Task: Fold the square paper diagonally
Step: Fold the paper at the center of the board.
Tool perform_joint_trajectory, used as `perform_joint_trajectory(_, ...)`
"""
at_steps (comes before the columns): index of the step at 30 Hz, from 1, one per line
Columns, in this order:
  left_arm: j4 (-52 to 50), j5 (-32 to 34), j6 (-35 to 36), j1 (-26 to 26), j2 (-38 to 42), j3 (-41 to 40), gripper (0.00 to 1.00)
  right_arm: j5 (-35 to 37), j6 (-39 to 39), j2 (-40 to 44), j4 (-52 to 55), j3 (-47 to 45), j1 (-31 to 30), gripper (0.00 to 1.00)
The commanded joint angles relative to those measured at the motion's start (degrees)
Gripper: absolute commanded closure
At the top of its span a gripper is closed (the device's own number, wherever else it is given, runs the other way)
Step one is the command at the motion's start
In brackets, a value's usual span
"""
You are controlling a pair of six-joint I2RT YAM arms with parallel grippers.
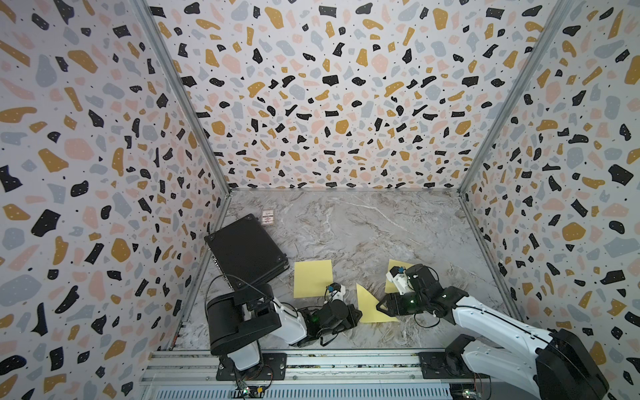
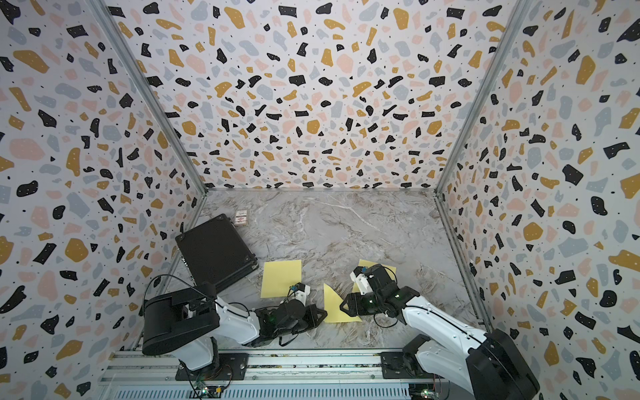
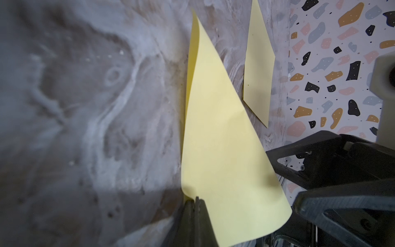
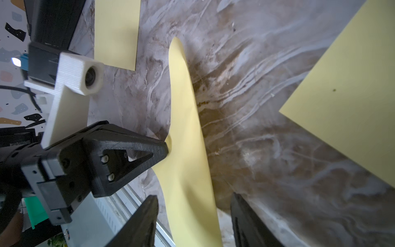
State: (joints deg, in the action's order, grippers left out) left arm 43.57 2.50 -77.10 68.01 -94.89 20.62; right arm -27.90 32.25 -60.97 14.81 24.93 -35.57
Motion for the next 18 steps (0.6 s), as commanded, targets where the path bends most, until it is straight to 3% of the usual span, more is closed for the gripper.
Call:
perform_joint_trajectory(1, -17.8, -1.3, 1.3, 0.6, -4.4, -3.4, 1.00, -0.7, -2.6, -1.3, 1.4, 2.2, 0.6, 0.41)
perform_joint_trajectory(11, -17.5, -1.4, 1.4, 0.7, -4.5, -3.5, 1.00, -9.4, -0.5, -12.6, -7.2, 2.5, 1.3, 0.46)
perform_joint_trajectory(16, -17.5, -1.5, 1.6, 0.7, -4.5, -3.4, 1.00, -12.6, 0.3, -16.0, -11.0, 3.4, 1.3, 0.58)
perform_joint_trajectory(18, -17.5, -1.6, 1.7, 0.7, -4.6, -3.4, 1.00, -13.4, 0.2, -17.0, -11.8, 3.6, 1.4, 0.68)
